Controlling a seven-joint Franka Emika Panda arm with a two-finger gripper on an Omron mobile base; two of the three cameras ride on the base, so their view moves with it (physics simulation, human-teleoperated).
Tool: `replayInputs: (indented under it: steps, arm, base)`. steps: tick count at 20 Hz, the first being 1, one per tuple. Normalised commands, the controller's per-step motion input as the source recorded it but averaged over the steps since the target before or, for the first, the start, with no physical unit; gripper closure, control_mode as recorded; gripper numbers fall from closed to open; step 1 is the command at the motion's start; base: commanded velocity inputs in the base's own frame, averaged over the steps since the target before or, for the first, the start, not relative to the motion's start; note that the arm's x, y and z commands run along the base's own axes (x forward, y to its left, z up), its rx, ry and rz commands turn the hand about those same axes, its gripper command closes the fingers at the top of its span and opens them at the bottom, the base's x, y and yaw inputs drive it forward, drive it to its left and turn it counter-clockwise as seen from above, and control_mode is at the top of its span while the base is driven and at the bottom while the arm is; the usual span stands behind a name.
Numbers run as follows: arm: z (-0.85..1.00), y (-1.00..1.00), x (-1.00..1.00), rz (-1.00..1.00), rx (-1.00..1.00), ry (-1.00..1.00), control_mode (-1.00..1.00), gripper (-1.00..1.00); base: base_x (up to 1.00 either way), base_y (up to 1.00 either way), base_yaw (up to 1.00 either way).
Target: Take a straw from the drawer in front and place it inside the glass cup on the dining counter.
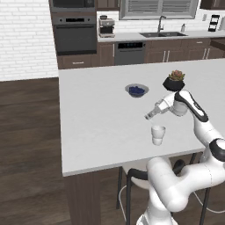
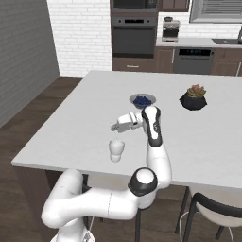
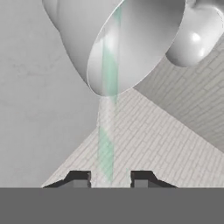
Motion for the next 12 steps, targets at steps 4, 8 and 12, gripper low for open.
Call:
replayInputs:
  steps: [4,8,12]
  arm:
    - [0.00,-0.15,-0.17,0.06,0.07,-0.21,-1.00,-1.00]
    - [0.00,-0.10,-0.13,0.05,0.07,-0.19,-1.00,-1.00]
    - [0.00,-0.08,-0.07,0.03,0.08,-0.20,-1.00,-1.00]
  base:
    - [0.00,0.00,0.00]
    - [0.00,0.00,0.00]
    - [0.00,0.00,0.00]
